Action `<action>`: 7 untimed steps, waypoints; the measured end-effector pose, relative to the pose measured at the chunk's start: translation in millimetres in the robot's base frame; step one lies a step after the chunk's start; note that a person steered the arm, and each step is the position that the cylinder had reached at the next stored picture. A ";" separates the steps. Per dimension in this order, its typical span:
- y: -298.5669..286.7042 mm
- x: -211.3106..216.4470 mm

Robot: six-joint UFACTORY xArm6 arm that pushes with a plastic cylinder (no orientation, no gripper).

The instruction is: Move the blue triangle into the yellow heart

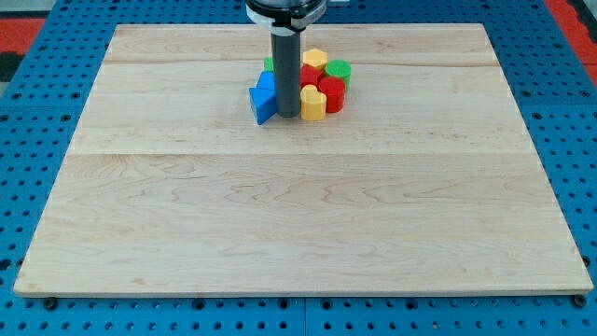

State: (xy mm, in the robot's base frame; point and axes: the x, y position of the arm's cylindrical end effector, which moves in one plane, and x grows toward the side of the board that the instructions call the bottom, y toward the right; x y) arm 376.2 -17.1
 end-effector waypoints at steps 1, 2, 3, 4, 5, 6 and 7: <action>-4.3 24.1; -73.0 23.3; -142.5 7.4; -111.7 -1.3; -68.7 -1.6; -36.7 -1.7; -19.6 -1.7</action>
State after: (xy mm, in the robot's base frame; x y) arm 374.5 -36.8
